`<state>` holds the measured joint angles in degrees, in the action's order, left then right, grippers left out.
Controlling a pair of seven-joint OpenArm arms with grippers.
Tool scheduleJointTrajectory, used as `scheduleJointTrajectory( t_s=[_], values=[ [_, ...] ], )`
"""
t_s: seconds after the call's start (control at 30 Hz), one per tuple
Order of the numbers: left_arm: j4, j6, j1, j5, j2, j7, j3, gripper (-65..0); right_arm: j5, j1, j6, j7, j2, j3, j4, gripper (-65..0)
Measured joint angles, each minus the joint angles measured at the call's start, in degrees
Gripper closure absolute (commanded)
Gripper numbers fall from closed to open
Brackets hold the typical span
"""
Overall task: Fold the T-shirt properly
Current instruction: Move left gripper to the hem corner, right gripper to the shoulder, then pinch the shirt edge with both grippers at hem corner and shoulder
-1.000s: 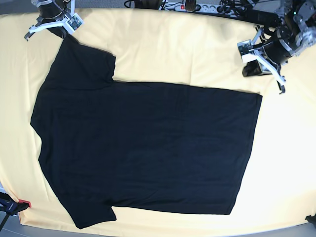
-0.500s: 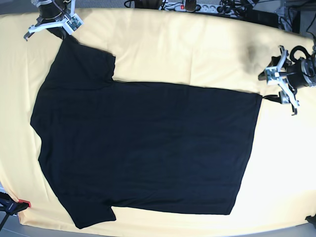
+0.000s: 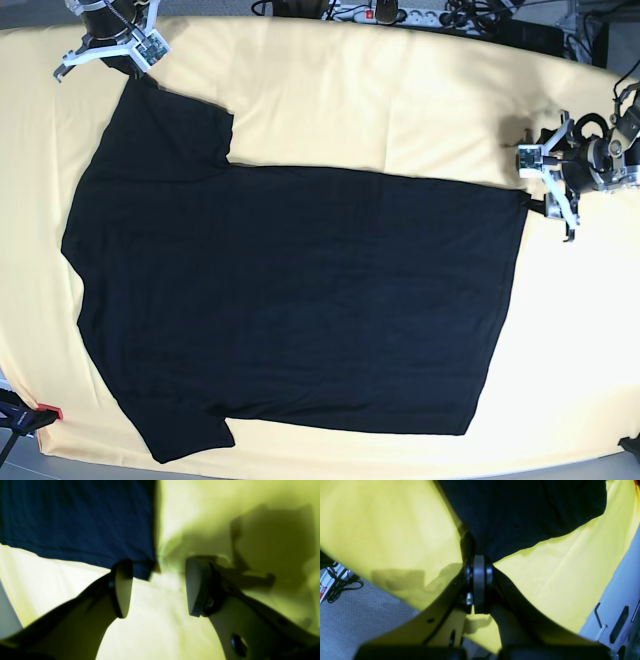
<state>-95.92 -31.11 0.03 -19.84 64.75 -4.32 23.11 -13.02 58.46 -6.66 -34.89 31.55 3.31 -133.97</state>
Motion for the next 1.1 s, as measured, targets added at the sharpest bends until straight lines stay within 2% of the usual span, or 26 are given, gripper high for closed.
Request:
scheduleJointTrajectory(
  t_s=[0.2,0.47,0.57,0.7,0.77,0.87,0.93,0.97,1.0,1.1],
  values=[
    [1.6,2.8,-8.3,-0.2,-1.7,0.2,8.0,-34.7,0.0,0.0,0.0,0.0,0.0,0.0,0.0,0.0],
    [2.3,3.1,-12.4,0.5,-4.5,0.3,9.1,-34.7,0.0,0.0,0.0,0.0,0.0,0.0,0.0,0.0],
    [2.4,-0.5,-12.3,0.5,-4.8,0.9,9.1,-34.7,0.0,0.0,0.0,0.0,0.0,0.0,0.0,0.0],
    [2.4,-1.6,-12.3,0.5,-4.7,0.7,9.1,-34.7,0.0,0.0,0.0,0.0,0.0,0.0,0.0,0.0],
    [3.0,-3.8,-12.4,0.5,-4.7,0.4,9.1,-34.7,0.0,0.0,0.0,0.0,0.0,0.0,0.0,0.0],
    [5.2,-4.7,-12.6,1.5,-4.8,-1.4,9.0,-34.7,0.0,0.0,0.0,0.0,0.0,0.0,0.0,0.0],
    [7.1,-3.5,-12.6,2.5,-4.8,-2.3,9.0,-33.9,0.0,0.0,0.0,0.0,0.0,0.0,0.0,0.0],
    [8.0,-2.4,-12.6,2.9,-5.0,-2.6,8.8,-30.9,0.0,0.0,0.0,0.0,0.0,0.0,0.0,0.0],
    [8.6,-2.2,-12.6,2.6,-5.1,-2.5,8.7,-24.8,0.0,0.0,0.0,0.0,0.0,0.0,0.0,0.0],
    [9.0,-2.4,-12.6,1.4,-5.1,-1.4,8.8,0.0,0.0,0.0,0.0,1.0,0.0,0.0,0.0,0.0]
  ],
)
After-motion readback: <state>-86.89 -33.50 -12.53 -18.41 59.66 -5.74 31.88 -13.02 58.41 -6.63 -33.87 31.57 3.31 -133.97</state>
